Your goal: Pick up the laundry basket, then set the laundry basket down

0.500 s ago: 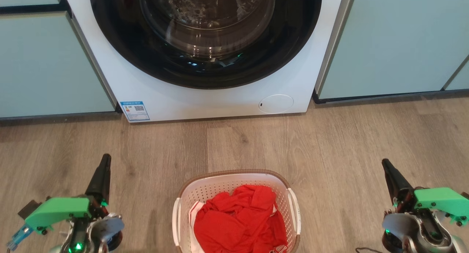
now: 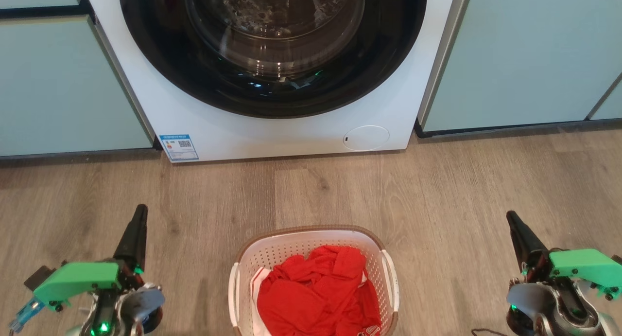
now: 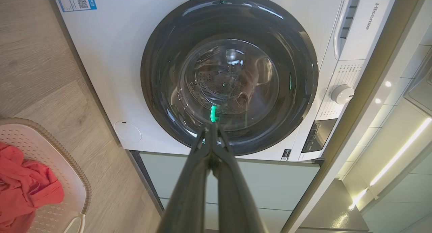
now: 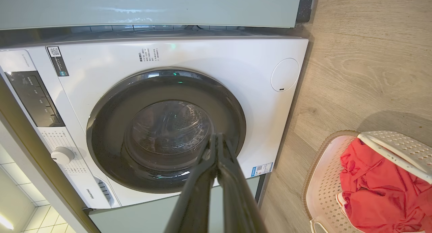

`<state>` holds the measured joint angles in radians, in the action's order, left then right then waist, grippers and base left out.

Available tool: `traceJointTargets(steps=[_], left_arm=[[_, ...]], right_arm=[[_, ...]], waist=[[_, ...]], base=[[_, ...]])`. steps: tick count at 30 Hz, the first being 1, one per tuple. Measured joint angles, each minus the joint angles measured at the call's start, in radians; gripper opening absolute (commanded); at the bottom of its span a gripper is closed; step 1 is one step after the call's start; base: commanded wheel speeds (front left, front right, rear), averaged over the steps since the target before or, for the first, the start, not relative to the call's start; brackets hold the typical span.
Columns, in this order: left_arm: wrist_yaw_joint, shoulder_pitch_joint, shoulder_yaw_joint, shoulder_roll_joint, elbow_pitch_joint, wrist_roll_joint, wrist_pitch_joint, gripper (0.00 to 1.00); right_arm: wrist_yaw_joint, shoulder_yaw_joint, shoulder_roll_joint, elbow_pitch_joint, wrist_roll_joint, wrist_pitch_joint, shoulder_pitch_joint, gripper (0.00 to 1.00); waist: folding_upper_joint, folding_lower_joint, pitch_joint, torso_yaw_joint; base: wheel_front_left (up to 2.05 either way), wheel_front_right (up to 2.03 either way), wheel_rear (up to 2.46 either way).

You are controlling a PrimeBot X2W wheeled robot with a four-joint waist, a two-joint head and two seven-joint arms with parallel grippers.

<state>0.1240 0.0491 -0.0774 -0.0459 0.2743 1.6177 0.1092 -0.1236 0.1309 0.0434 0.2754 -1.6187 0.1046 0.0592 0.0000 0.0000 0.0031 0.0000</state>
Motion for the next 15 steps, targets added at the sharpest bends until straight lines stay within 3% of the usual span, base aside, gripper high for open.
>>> traceJointTargets(steps=[15], left_arm=[[0.0, 0.0, 0.0, 0.0, 0.0, 0.0, 0.001, 0.0]], right_arm=[[0.0, 0.0, 0.0, 0.0, 0.0, 0.001, 0.0, 0.0]], waist=[[0.0, 0.0, 0.0, 0.0]], base=[[0.0, 0.0, 0.0]])
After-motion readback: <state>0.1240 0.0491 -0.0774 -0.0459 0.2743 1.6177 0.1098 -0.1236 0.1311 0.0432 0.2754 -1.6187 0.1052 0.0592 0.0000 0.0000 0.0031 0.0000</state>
